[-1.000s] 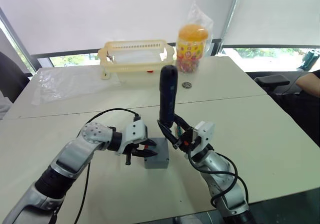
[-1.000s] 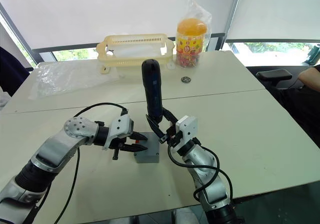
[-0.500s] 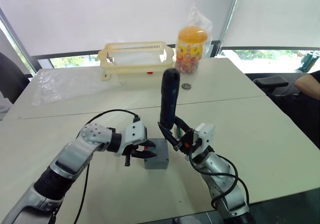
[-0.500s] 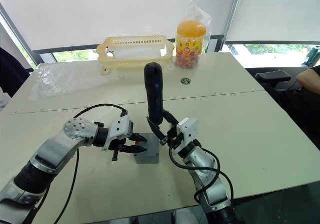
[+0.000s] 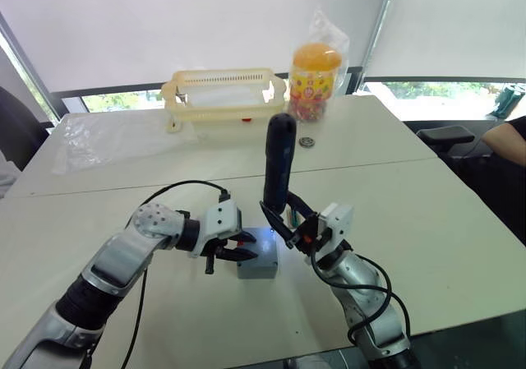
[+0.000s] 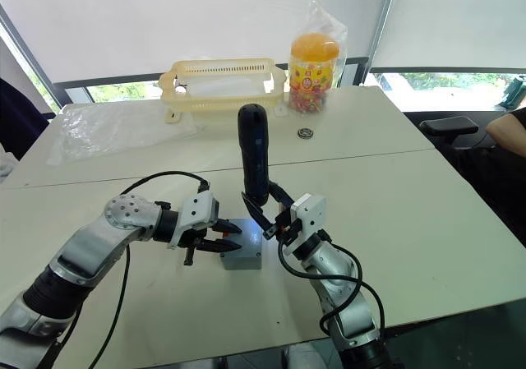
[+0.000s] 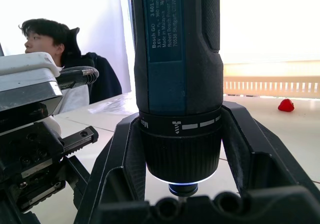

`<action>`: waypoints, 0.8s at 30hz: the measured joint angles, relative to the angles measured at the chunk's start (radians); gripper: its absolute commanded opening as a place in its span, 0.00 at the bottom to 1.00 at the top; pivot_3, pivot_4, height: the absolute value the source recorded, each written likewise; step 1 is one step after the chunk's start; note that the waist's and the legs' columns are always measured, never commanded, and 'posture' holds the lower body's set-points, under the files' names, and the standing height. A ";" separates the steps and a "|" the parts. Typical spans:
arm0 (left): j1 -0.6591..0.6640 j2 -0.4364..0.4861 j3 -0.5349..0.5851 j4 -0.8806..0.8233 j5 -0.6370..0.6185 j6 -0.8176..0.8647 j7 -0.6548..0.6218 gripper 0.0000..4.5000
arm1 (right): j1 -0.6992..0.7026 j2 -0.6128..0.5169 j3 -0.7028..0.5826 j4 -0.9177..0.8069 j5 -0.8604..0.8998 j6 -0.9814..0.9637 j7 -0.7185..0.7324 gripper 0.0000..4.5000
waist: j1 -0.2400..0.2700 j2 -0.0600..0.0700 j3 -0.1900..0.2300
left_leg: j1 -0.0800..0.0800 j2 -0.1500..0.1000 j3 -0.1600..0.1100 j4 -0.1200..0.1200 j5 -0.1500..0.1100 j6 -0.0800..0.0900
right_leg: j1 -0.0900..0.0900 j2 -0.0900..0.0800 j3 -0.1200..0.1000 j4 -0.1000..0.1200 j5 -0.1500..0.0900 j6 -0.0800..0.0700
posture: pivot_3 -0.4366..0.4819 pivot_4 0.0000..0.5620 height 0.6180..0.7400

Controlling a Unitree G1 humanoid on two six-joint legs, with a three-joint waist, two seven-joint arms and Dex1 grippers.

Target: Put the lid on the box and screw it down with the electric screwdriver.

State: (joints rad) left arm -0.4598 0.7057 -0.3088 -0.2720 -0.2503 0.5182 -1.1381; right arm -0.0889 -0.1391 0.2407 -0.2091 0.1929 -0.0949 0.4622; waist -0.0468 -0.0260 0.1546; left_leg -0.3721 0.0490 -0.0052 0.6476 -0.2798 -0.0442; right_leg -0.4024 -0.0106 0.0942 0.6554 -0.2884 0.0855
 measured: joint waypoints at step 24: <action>-0.005 -0.012 -0.021 0.035 -0.001 -0.048 -0.018 0.33 | -0.096 -0.067 -0.028 -0.178 -0.010 0.276 -0.043 0.38 | 0.004 0.004 0.003 | -0.004 -0.001 0.000 0.000 0.000 0.000 | -0.001 -0.001 0.001 -0.004 0.000 0.000 | 0.48 0.27 1.00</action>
State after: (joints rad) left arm -0.4651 0.6934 -0.3294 -0.2367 -0.2509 0.4706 -1.1558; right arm -0.1848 -0.2062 0.2122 -0.3870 0.1825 0.1814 0.4194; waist -0.0425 -0.0219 0.1579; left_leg -0.3758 0.0484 -0.0048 0.6477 -0.2798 -0.0442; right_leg -0.4039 -0.0120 0.0951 0.6514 -0.2880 0.0851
